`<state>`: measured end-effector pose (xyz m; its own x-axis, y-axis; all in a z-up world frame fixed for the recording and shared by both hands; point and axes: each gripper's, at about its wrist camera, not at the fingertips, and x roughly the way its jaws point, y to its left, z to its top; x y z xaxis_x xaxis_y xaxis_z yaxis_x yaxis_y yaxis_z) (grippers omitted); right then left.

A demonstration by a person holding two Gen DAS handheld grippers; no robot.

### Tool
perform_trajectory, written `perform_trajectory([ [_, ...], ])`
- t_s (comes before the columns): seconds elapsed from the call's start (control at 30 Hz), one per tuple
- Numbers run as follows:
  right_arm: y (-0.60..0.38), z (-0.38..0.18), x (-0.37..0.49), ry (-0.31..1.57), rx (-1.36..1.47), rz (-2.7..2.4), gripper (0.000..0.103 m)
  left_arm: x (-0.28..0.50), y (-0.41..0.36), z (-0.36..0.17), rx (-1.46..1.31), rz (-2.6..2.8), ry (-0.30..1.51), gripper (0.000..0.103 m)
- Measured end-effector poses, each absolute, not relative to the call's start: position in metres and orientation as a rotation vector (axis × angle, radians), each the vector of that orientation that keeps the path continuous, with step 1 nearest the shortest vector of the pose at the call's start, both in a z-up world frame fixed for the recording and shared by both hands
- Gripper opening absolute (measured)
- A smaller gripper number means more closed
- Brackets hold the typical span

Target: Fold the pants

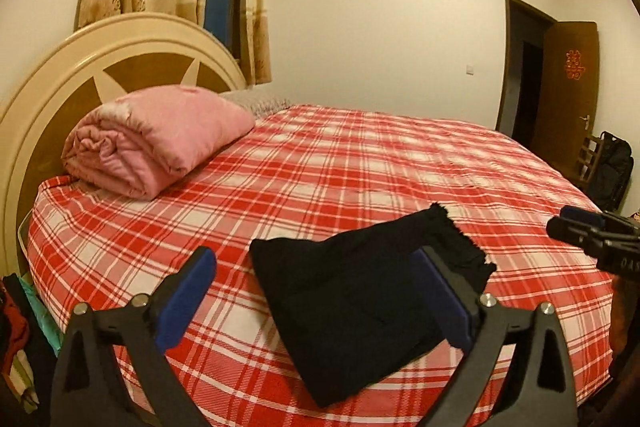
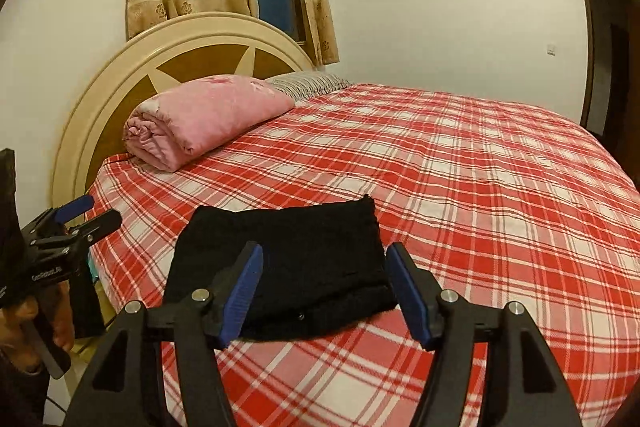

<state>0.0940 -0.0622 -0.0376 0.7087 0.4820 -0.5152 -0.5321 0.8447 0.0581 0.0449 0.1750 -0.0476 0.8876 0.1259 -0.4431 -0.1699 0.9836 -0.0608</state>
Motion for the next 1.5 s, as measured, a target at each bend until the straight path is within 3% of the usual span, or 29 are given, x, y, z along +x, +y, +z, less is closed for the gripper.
perform_trajectory([
  [0.73, -0.067, -0.004, 0.050, 0.471, -0.104, 0.560, 0.066, 0.030, 0.161, -0.029, -0.082, 0.116, 0.406, 0.103],
  [1.5, -0.069, -0.005, 0.041, 0.464, -0.099, 0.560, 0.066, 0.031, 0.149, -0.031, -0.066, 0.105, 0.438, 0.103],
])
